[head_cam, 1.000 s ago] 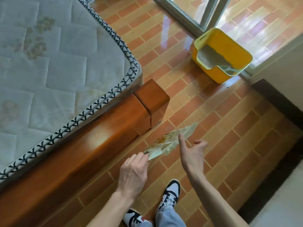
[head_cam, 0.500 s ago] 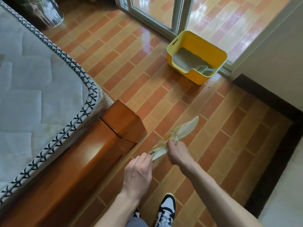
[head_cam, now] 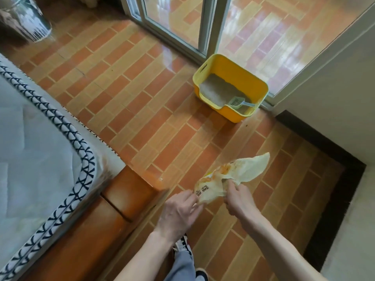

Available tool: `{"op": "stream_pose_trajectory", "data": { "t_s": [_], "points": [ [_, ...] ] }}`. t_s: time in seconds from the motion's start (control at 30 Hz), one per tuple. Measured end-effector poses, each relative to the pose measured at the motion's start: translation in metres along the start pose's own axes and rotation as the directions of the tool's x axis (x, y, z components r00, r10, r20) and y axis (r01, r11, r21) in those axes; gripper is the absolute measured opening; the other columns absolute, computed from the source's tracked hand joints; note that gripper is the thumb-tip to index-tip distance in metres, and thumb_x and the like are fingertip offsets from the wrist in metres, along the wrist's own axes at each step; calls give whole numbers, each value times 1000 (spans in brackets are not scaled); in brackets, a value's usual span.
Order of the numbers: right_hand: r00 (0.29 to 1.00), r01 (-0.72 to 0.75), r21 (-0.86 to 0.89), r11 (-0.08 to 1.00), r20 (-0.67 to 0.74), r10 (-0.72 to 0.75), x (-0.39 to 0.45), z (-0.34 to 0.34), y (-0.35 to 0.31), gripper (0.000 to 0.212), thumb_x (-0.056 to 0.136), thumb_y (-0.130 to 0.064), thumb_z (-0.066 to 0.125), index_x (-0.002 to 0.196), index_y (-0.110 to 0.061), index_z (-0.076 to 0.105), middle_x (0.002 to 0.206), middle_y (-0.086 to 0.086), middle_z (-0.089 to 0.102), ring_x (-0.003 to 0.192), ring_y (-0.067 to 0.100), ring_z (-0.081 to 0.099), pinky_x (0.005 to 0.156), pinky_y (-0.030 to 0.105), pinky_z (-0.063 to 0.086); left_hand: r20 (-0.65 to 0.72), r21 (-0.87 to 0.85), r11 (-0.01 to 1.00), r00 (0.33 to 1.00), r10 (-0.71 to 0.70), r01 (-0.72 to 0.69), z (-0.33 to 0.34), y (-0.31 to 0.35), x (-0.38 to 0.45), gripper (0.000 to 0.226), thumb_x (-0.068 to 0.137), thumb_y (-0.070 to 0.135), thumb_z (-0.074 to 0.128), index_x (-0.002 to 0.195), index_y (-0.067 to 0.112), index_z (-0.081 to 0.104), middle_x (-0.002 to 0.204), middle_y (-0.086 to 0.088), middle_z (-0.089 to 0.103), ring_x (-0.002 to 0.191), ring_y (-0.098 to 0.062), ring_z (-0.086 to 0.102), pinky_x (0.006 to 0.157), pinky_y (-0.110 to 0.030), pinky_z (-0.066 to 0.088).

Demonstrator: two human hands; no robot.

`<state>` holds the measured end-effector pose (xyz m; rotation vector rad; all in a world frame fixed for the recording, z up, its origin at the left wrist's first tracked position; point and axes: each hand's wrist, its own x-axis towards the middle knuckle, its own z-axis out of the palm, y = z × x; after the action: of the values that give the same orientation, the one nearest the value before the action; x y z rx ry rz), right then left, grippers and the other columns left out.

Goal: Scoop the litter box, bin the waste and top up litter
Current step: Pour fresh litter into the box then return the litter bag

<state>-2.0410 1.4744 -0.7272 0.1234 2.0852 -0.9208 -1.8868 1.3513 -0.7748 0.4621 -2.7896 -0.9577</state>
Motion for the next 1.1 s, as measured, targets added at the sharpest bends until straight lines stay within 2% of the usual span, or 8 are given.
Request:
{"op": "stream_pose_trajectory", "data": {
  "t_s": [0.1, 0.2, 0.43, 0.57, 0.63, 0.8, 0.93, 1.1],
  "points": [
    [999, -37, -11, 999, -24, 37, 19, -12, -16, 41, 99, -45, 38, 74, -20, 58, 54, -7, 45, 54, 16, 40, 59, 35, 32, 39, 19, 997, 997, 70, -71, 2, -9, 35, 21, 81, 24, 89, 87, 15, 71, 84, 4, 68, 65, -8, 61, 58, -13, 46],
    [999, -39, 4, 999, -29, 39, 43, -21, -35, 41, 102, -39, 37, 75, -18, 59, 53, -9, 45, 53, 12, 40, 58, 34, 32, 38, 56, 991, 993, 116, -118, 5, -20, 69, 20, 83, 22, 87, 84, 16, 69, 82, 3, 64, 63, -11, 59, 54, -19, 39],
    [996, -76, 38, 996, -41, 78, 115, -47, -70, 37, 104, -28, 35, 86, -9, 61, 60, -2, 48, 53, 14, 40, 49, 28, 32, 22, 110, 991, 997, 80, -82, 24, -21, 137, 19, 90, 25, 82, 78, 16, 70, 80, 3, 63, 62, -12, 58, 51, -21, 41],
    [996, -83, -35, 996, -18, 82, 157, -60, -79, 41, 99, -38, 33, 88, -10, 62, 65, 2, 52, 58, 19, 45, 55, 33, 36, 18, 163, 986, 1000, 17, -20, 36, -11, 168, 19, 86, 22, 84, 74, 17, 70, 76, 3, 62, 58, -11, 55, 56, -16, 28],
    [998, -59, -68, 996, 13, 60, 173, -65, -84, 42, 98, -39, 31, 83, -13, 60, 66, 3, 54, 60, 21, 47, 58, 35, 39, 26, 183, 983, 999, -28, 23, 42, -9, 179, 16, 86, 22, 84, 78, 17, 71, 77, 3, 62, 58, -11, 55, 56, -17, 29],
    [994, 31, -206, 978, 106, -9, 198, -78, -103, 38, 102, -39, 31, 76, -19, 51, 78, 1, 58, 66, 18, 51, 63, 31, 41, -10, 222, 949, 974, -225, 222, 53, -5, 197, 12, 89, 22, 78, 82, 15, 72, 79, 5, 57, 55, -11, 47, 43, -24, 37],
    [987, 84, -262, 962, 154, -44, 227, -89, -115, 38, 103, -37, 33, 74, -18, 48, 82, 4, 58, 69, 19, 51, 64, 32, 40, -58, 274, 905, 944, -324, 327, 65, 3, 221, 15, 91, 25, 75, 80, 15, 72, 77, 5, 53, 53, -11, 36, 45, -23, 27],
    [980, 67, -347, 936, 201, 5, 264, -91, -111, 35, 102, -32, 33, 79, -14, 53, 85, 7, 61, 74, 23, 55, 70, 33, 43, -67, 214, 851, 877, -476, 479, 98, 3, 236, 17, 94, 28, 75, 82, 16, 71, 76, 8, 48, 52, -12, 45, 43, -27, 40]
  ]
}}
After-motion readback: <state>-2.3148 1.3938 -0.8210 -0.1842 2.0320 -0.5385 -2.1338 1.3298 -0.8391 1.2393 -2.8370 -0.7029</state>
